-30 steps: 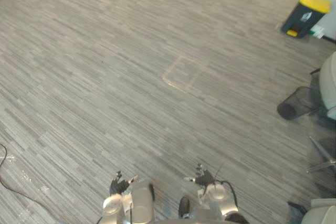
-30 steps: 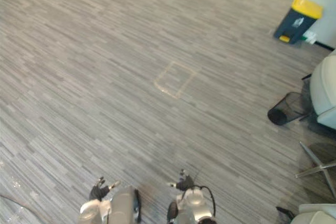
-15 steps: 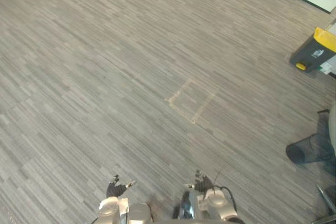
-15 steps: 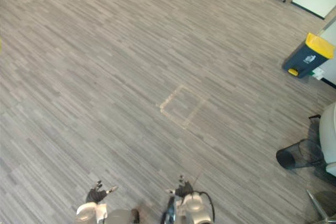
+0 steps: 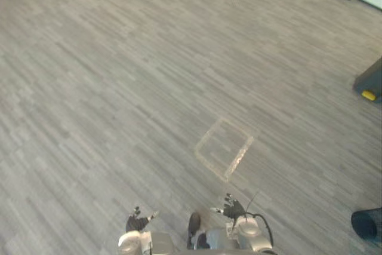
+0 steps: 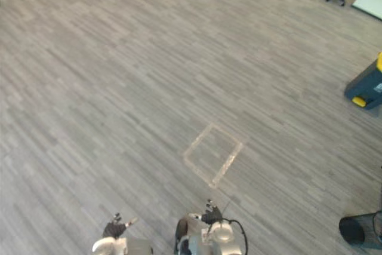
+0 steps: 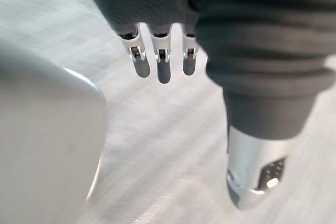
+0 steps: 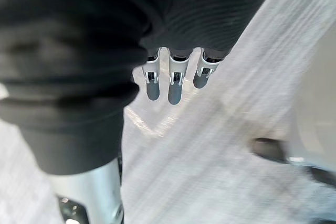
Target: Organize the slippers on the shoe rack
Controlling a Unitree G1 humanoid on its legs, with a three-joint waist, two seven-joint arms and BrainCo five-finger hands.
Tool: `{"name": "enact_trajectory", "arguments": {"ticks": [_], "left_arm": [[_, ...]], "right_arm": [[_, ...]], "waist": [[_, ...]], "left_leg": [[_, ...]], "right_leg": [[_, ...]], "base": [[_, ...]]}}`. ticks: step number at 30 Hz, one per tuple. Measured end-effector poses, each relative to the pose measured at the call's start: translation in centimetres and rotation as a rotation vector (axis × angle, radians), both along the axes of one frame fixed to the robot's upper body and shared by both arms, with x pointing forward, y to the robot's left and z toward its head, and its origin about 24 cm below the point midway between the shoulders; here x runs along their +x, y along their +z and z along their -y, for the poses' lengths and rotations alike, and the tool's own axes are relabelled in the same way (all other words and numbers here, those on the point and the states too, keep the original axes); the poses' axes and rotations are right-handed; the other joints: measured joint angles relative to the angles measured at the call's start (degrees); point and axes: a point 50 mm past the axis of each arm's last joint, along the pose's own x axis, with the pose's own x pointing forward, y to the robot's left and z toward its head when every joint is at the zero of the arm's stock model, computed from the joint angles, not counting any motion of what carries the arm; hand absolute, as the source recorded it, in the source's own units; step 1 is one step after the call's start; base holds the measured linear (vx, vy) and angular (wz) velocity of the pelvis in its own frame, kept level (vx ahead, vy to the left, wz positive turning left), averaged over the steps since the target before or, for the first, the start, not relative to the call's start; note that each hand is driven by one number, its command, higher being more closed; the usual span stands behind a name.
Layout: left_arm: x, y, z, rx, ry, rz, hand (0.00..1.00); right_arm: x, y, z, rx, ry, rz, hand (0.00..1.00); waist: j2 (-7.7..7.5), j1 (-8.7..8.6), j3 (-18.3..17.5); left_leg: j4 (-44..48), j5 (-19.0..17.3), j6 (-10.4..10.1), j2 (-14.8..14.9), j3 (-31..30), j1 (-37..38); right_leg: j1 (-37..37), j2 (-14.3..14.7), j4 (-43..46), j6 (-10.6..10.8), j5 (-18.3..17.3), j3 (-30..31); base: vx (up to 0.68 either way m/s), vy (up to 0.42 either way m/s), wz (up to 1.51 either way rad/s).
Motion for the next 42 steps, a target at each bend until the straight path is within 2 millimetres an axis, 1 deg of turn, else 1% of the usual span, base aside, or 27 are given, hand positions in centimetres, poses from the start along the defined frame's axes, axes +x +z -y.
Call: {"name": "enact_trajectory", "arguments": {"ticks": [1, 2, 3, 4, 5, 6, 7, 10, 11, 12, 13, 14, 15, 16, 19, 21, 23, 24, 25, 27, 28, 31, 33, 37, 38, 40, 42], "left_arm": [[0.1, 0.1, -0.2, 0.004, 0.002, 0.009, 0.0], [0.3, 0.3, -0.3, 0.003, 0.007, 0.02, 0.0], [0.3, 0.2, 0.1, -0.011, 0.011, 0.019, 0.0], [0.2, 0.1, 0.3, -0.018, 0.015, 0.018, 0.0], [0.0, 0.0, 0.4, -0.034, 0.032, 0.017, 0.0], [0.2, 0.2, 0.0, -0.032, 0.045, 0.028, 0.0], [0.3, 0.3, -0.2, -0.024, 0.044, 0.038, 0.0], [0.3, 0.3, -0.3, -0.017, 0.03, 0.036, 0.0], [0.3, 0.3, -0.3, -0.012, 0.012, 0.029, 0.0], [0.2, 0.2, -0.3, -0.011, 0.008, 0.026, 0.0], [0.0, 0.0, -0.2, -0.009, -0.005, 0.011, 0.0], [-0.4, -0.3, -0.2, -0.006, -0.022, -0.016, 0.0], [-0.6, -0.4, -0.2, -0.004, -0.032, -0.024, 0.0], [-0.9, -0.7, -0.4, 0.002, -0.046, -0.046, 0.0], [-1.1, -0.8, -0.4, -0.001, -0.045, -0.059, 0.0], [-1.2, -1.0, -0.3, -0.007, -0.059, -0.076, 0.0], [-1.2, -1.1, -0.4, -0.008, -0.074, -0.084, 0.0], [-1.3, -1.1, -0.5, -0.005, -0.079, -0.09, 0.0], [-1.1, -1.2, -0.1, -0.011, -0.091, -0.094, 0.0], [-0.9, -1.3, 0.7, -0.009, -0.132, -0.094, 0.0], [-1.1, -1.4, 0.9, -0.019, -0.125, -0.099, 0.0], [-1.1, -1.2, 1.0, -0.032, -0.086, -0.082, 0.0], [-1.0, -1.1, 0.8, -0.03, -0.09, -0.072, 0.0], [-0.6, -0.9, 1.0, -0.034, -0.093, -0.056, 0.0], [-0.6, -0.9, 1.1, -0.037, -0.092, -0.052, 0.0], [-0.7, -1.0, 1.3, -0.043, -0.088, -0.049, 0.0], [-0.7, -1.0, 1.3, -0.045, -0.081, -0.046, 0.0]], "right_arm": [[0.2, 0.1, 0.0, 0.0, 0.0, 0.007, 0.0], [0.5, 0.2, 0.2, -0.003, -0.009, 0.016, 0.0], [0.6, 0.2, 0.8, -0.013, -0.02, 0.016, 0.0], [0.4, 0.1, 1.0, -0.017, -0.028, 0.01, 0.0], [-0.3, -0.3, 1.5, -0.027, -0.038, -0.019, 0.0], [-0.8, -0.7, 1.2, -0.021, -0.035, -0.049, 0.0], [-0.9, -0.7, 0.8, -0.01, -0.036, -0.051, 0.0], [-1.0, -0.7, 0.8, -0.008, -0.035, -0.046, 0.0], [-1.0, -0.7, 0.7, -0.006, -0.033, -0.045, 0.0], [-1.0, -0.7, 0.7, -0.004, -0.032, -0.046, 0.0], [-1.0, -0.7, 0.7, -0.006, -0.024, -0.046, 0.0], [-1.2, -0.8, 0.5, -0.008, -0.002, -0.055, 0.0], [-1.4, -0.9, 0.5, -0.01, 0.006, -0.058, 0.0], [-1.3, -0.8, 0.1, -0.015, 0.04, -0.05, 0.0], [-0.6, -0.6, -0.1, -0.02, 0.067, -0.037, 0.0], [-0.5, -0.7, -0.1, -0.022, 0.082, -0.049, 0.0], [-0.7, -0.8, 0.3, -0.031, 0.089, -0.057, 0.0], [-1.0, -0.9, 0.6, -0.038, 0.085, -0.06, 0.0], [-0.9, -0.9, 1.2, -0.056, 0.086, -0.063, 0.0], [-1.0, -1.0, 1.9, -0.075, 0.086, -0.064, 0.0], [-1.3, -1.1, 2.0, -0.073, 0.075, -0.074, 0.0], [-1.7, -1.2, 1.6, -0.059, 0.059, -0.083, 0.0], [-1.4, -1.1, 1.7, -0.06, 0.054, -0.079, 0.0], [-0.9, -1.0, 1.7, -0.06, 0.056, -0.068, 0.0], [-1.2, -1.1, 1.8, -0.063, 0.053, -0.077, 0.0], [-2.0, -1.4, 2.1, -0.068, 0.048, -0.097, 0.0], [-2.2, -1.4, 1.9, -0.062, 0.046, -0.096, 0.0]], "waist": [[-0.49, 0.1, 0.27], [-0.91, 0.33, 0.58], [-0.11, 0.42, 0.81], [0.5, 0.57, 0.79], [1.45, 1.33, 0.79], [-0.3, 2.13, 0.65], [-1.39, 2.13, 0.56], [-1.91, 2.08, 0.37], [-2.05, 2.1, 0.47], [-2.08, 2.09, 0.49], [-1.53, 2.09, 1.01], [-1.16, 1.65, 0.98], [-1.13, 1.23, 0.86], [-1.46, 0.11, 0.64], [-1.2, -0.59, 0.68], [-1.14, -0.78, 0.78], [-1.82, -0.96, 0.55], [-2.75, -1.13, 0.15], [-0.14, -1.25, -0.18], [1.15, -1.81, -0.88], [2.12, -1.78, -0.87], [2.51, -0.73, -1.03], [2.17, -0.31, -0.92], [2.03, 0.07, -0.04], [2.18, 0.38, 0.16], [3.11, 0.88, 0.06], [2.67, 1.3, 0.07]], "left_leg": [[-4.14, 0.14, -0.02, -1.0, -0.44, -0.95], [-16.38, 2.5, -0.64, -4.04, -3.38, -3.02], [-27.19, 6.8, -1.55, -4.99, -8.19, -4.16], [-30.83, 9.2, -2.09, -4.99, -9.61, -4.41], [-33.14, 15.71, -4.6, -4.87, -10.52, -3.07], [-31.94, 18.14, -3.35, -7.21, -10.28, -2.13], [-30.25, 16.75, -1.61, -8.14, -9.37, -2.53], [-27.24, 12.42, 0.54, -8.05, -6.4, -1.55], [-27.41, 10.59, 1.31, -7.5, -4.06, 1.12], [-27.47, 9.96, 1.52, -7.31, -3.09, 2.21], [-27.94, 7.96, 2.52, -6.51, 0.49, 6.76], [-29.35, 6.47, 3.12, -6.13, 3.25, 11.52], [-29.76, 6.2, 3.36, -5.94, 3.85, 12.76], [-32.07, 5.8, 3.53, -4.78, 7.22, 16.43], [-34.4, 5.1, 2.61, -2.67, 11.24, 19.56], [-36.26, 5.13, 2.35, -2.05, 14.99, 22.15], [-37.25, 4.77, 1.69, -3.75, 14.63, 24.4], [-37.48, 3.25, -0.59, -5.15, 12.28, 26.33], [-37.09, 2.6, -1.44, -3.29, 10.96, 27.03], [-30.59, 2.56, -1.72, -1.41, 8.15, 24.75], [-19.84, 3.0, -2.29, 1.44, 6.05, 20.99], [-1.44, 3.48, -3.46, 5.47, 4.44, 14.46], [-0.3, 1.13, -2.28, 4.35, 4.39, 11.2], [-17.9, -0.24, -0.9, -2.08, -1.57, 6.6], [-26.67, 2.4, -1.15, -5.01, -7.95, 6.5], [-30.94, 9.64, -2.8, -6.97, -11.55, 8.48], [-31.36, 9.58, -1.39, -8.86, -10.78, 10.25]], "right_leg": [[0.65, -1.08, -0.21, 1.09, -0.7, 0.83], [1.86, -3.45, -0.74, 3.22, -2.85, 2.05], [2.82, -4.18, -0.83, 4.43, -4.46, 3.29], [3.37, -4.31, -0.86, 4.97, -5.03, 3.77], [4.59, -4.72, -0.57, 6.39, -6.95, 5.32], [5.22, -6.69, 0.86, 7.35, -9.28, 7.07], [4.69, -7.87, 2.59, 7.75, -10.46, 7.52], [0.24, -8.54, 13.49, 8.66, -10.77, 8.27], [-3.4, -9.1, 22.93, 11.65, -9.66, 7.57], [-4.76, -9.41, 25.94, 13.04, -8.93, 7.15], [-8.51, -11.89, 37.01, 14.49, -7.42, 3.71], [-11.23, -15.57, 44.17, 11.46, -8.45, -3.41], [-11.85, -16.45, 44.96, 10.62, -8.95, -5.7], [-14.32, -18.22, 43.56, 8.69, -11.07, -13.46], [-17.32, -16.45, 31.41, 9.2, -11.32, -20.98], [-18.63, -12.75, 14.29, 9.03, -4.44, -25.19], [-17.39, -11.04, 3.73, 7.73, 3.37, -24.42], [-15.75, -11.03, 1.78, 2.53, 9.84, -22.21], [-15.84, -9.53, 4.12, 2.62, 8.33, -22.36], [-15.07, -7.96, 3.99, 2.83, 4.85, -22.78], [-12.5, -5.63, 2.41, 2.55, 4.29, -22.63], [-7.06, -1.76, -0.63, 0.91, 3.25, -19.5], [-4.41, -1.43, -1.04, 0.55, 2.47, -15.14], [-1.9, -3.34, -1.03, 2.32, 1.57, -6.45], [-1.55, -4.24, -0.6, 3.41, 0.33, -3.77], [-0.62, -4.45, -0.54, 5.27, -0.42, -0.83], [0.33, -6.16, -0.31, 7.49, -0.39, 0.9]], "base": [[0.34, 0.169, -0.72], [0.39, 0.252, -0.68], [0.37, 0.282, -0.62], [0.34, 0.34, -0.53], [0.35, 0.364, -0.55], [0.45, 0.419, -0.52], [0.39, 0.32, -0.34], [0.41, 0.26, -0.54], [0.25, 0.149, -0.66], [0.3, 0.175, -1.15], [0.3, 0.167, -1.28], [0.31, 0.158, -1.23], [0.35, 0.147, -1.07], [0.28, 0.086, -0.78], [0.31, 0.032, -0.78], [0.44, -0.005, -0.96], [0.47, -0.073, -0.36], [0.57, -0.112, -0.2], [0.46, -0.095, -0.03], [0.37, -0.109, 0.05], [0.42, -0.145, -0.06], [0.4, -0.061, -0.71], [0.3, 0.035, -1.07], [0.26, 0.206, -1.09], [0.15, 0.265, -0.9], [0.13, 0.262, -0.88], [0.18, 0.242, -0.54]]}}
